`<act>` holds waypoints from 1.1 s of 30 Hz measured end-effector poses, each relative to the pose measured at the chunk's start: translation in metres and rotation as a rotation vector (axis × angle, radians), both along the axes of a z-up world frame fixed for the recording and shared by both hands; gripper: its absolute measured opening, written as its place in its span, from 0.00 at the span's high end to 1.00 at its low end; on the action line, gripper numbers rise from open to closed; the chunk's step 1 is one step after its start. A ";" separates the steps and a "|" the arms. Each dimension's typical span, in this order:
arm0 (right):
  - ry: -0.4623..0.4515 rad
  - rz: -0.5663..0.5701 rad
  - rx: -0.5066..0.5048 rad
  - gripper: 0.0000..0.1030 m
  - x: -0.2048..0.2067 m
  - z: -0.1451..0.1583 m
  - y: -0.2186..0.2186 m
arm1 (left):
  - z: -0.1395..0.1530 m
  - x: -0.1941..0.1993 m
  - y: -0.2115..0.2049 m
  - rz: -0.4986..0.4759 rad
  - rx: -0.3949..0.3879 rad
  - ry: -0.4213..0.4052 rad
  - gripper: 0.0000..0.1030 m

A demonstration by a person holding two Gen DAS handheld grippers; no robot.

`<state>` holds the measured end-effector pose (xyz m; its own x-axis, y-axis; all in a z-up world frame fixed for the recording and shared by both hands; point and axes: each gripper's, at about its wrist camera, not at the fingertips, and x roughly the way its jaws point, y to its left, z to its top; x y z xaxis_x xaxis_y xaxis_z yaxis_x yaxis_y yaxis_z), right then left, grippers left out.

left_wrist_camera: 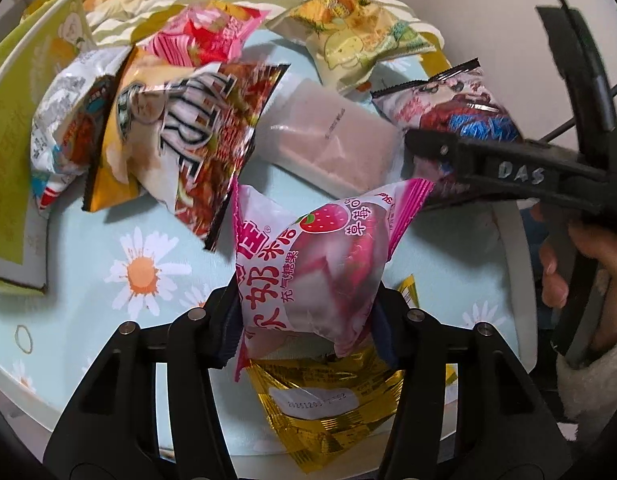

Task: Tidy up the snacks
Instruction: 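Grasp the pink strawberry bag with the left tool while the right grasps the purple-and-blue bag, then carry the pink bag over the box with the left tool while the right carries the purple-and-blue bag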

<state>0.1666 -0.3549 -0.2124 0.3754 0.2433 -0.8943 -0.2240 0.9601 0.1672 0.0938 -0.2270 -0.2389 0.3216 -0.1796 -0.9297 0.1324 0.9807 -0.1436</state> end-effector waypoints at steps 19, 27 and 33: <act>-0.065 -0.057 0.006 0.43 -0.021 0.036 -0.009 | 0.044 0.003 -0.008 -0.065 -0.028 -0.090 0.50; -0.127 -0.080 0.034 0.44 -0.037 0.079 -0.006 | 0.090 -0.003 0.002 -0.063 -0.052 -0.175 0.50; -0.195 -0.030 0.072 0.45 -0.043 0.115 0.011 | 0.125 -0.005 0.023 -0.008 -0.044 -0.254 0.50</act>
